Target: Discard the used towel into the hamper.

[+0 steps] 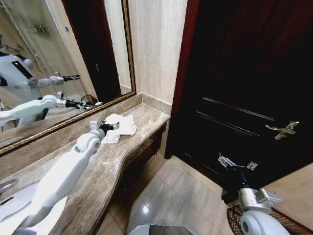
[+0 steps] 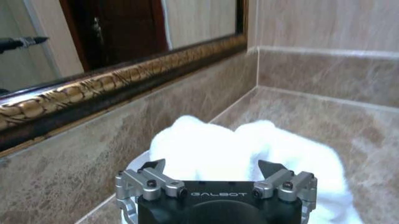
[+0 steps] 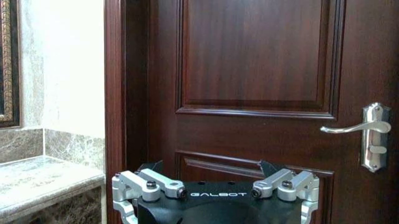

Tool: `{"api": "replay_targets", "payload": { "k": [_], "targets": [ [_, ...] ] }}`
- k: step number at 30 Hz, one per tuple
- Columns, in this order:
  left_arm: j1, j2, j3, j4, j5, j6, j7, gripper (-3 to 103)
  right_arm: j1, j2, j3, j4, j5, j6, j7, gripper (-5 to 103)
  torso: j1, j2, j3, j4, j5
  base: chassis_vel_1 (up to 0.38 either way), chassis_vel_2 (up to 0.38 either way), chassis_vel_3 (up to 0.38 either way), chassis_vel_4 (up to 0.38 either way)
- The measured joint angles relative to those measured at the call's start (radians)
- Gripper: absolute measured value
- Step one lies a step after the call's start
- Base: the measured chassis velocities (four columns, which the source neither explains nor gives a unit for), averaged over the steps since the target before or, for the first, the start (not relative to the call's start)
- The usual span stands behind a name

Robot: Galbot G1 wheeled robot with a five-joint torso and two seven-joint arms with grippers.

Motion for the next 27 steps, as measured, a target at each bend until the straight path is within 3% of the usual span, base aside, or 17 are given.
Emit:
{"api": "replay_targets", "payload": {
  "k": [13, 27],
  "targets": [
    [-0.132, -0.055, 0.13, 0.151, -0.041, 0.041, -0.023, 100, -0.003, -0.002, 0.021, 0.013, 0.01, -0.001, 0.002, 100, 0.0, 0.0, 0.0, 0.0, 0.0, 0.0, 0.0, 0.0, 0.0],
    [-0.16, -0.079, 0.156, 0.24, -0.033, 0.027, -0.021, 100, -0.007, -0.004, 0.038, 0.01, 0.022, 0.0, 0.002, 100, 0.0, 0.0, 0.0, -0.0001, -0.0001, 0.0, 0.0, 0.0, 0.0]
  ]
}}
